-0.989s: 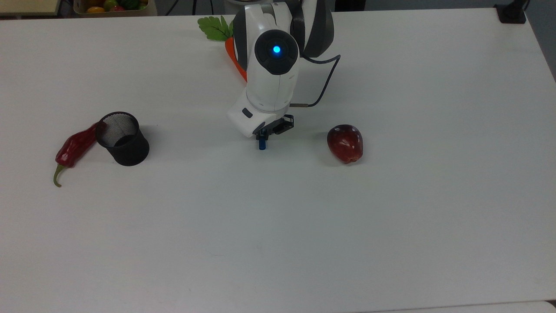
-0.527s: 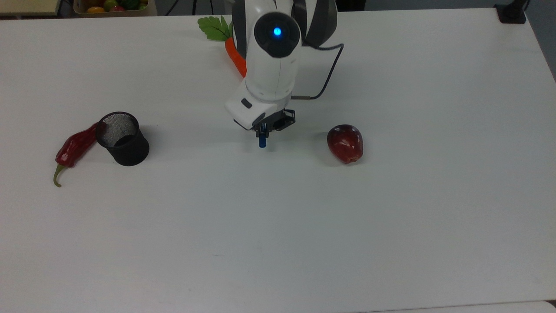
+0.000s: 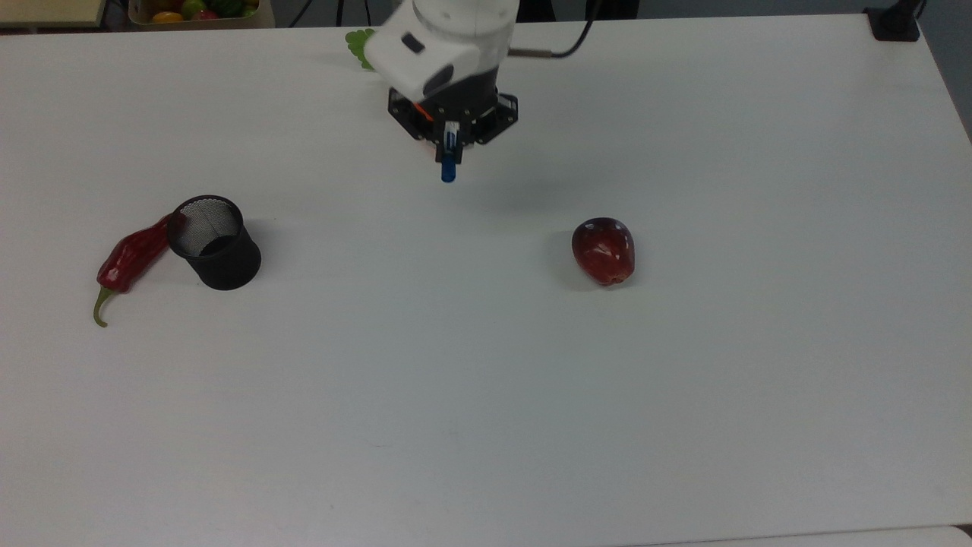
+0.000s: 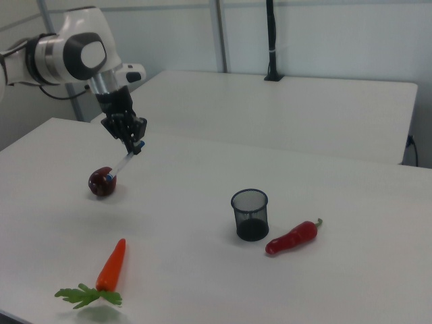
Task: Place marker
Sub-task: 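Lift the marker and carry it toward the black mesh pen cup, then lower the marker tip-first into the pen cup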
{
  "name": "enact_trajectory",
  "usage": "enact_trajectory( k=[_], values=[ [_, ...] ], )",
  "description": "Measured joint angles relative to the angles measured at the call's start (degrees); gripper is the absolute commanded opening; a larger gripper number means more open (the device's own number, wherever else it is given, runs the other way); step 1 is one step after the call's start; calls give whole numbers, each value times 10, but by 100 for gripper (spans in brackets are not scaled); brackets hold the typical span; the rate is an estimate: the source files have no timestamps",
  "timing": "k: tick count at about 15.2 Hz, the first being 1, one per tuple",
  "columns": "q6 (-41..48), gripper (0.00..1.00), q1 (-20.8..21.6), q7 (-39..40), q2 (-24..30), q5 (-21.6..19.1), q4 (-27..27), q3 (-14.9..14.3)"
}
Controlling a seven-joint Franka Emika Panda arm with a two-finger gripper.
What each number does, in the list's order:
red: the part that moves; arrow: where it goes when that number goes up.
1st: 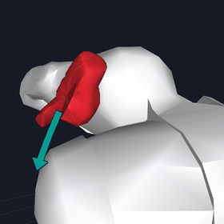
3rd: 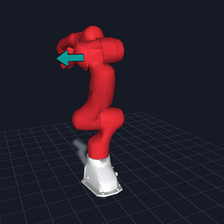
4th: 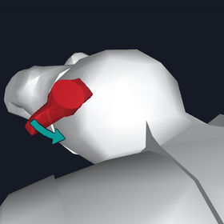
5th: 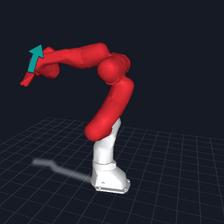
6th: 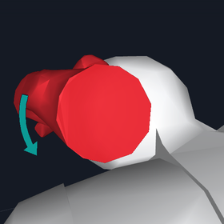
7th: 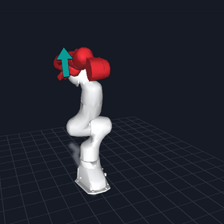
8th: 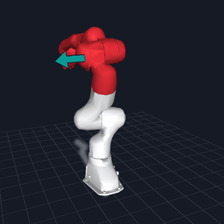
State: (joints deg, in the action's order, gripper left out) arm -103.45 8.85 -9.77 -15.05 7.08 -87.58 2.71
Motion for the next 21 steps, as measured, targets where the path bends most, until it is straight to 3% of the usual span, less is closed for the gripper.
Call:
enact_trajectory(
  k=[5, 12, 21],
  values=[
    [-13, 6, -55, 0, 12, 0, -2, -6],
    [-177, 6, -145, 0, 0, 0, -8, -11],
    [-332, 6, -166, -7, -35, 17, -34, -73]
  ],
)
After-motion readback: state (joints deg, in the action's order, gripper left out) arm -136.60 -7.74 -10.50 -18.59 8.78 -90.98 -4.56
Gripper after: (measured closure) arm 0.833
